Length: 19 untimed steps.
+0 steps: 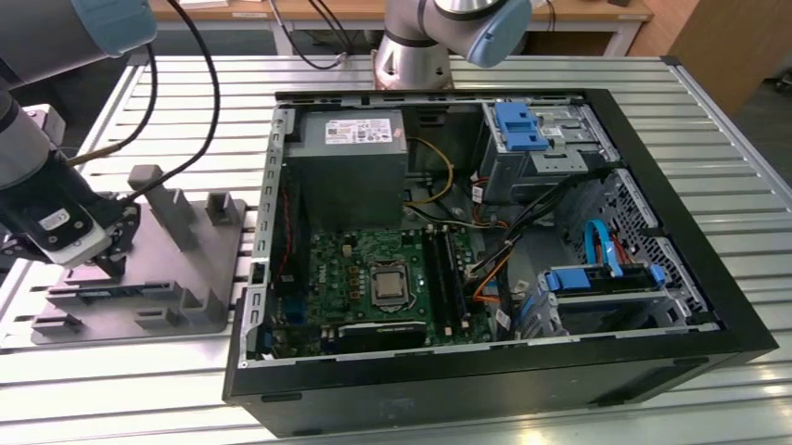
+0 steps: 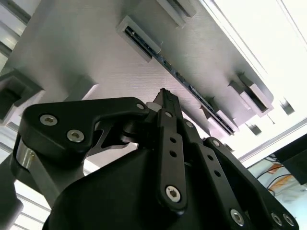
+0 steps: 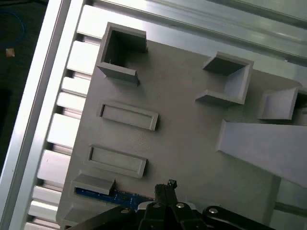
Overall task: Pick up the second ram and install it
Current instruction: 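Pick up the second ram and move it above second insertion slot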
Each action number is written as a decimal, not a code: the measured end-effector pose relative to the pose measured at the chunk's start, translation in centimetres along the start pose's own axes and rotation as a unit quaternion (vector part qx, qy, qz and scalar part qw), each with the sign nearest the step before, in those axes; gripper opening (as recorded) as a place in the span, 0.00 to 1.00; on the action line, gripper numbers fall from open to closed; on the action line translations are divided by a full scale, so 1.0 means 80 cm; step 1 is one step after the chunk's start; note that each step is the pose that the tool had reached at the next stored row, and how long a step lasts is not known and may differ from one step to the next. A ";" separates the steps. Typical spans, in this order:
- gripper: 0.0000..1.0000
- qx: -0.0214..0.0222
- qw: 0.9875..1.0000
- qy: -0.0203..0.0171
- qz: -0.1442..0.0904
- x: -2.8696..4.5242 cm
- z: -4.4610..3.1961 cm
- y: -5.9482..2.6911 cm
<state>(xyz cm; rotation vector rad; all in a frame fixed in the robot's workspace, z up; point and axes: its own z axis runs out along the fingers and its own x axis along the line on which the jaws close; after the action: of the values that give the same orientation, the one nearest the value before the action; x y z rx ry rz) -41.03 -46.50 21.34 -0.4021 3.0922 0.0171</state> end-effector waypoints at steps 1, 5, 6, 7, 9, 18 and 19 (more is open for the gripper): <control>0.10 0.000 1.000 0.000 -0.006 0.0000 0.0000 0.000; 0.10 -0.001 1.000 0.000 -0.029 0.0000 0.0000 0.000; 0.10 -0.001 0.999 0.000 -0.035 0.0000 0.0000 0.000; 0.10 -0.001 0.999 0.000 -0.041 0.0000 0.0000 0.000; 0.10 -0.001 0.999 0.000 -0.052 0.0000 0.0000 0.000; 0.10 -0.003 0.995 0.001 -0.104 0.0000 0.0000 0.000; 0.10 -0.003 0.994 0.001 -0.110 0.0000 0.0000 0.000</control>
<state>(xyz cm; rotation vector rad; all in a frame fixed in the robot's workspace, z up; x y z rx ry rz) -41.03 -46.50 21.34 -0.7395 3.0307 0.0210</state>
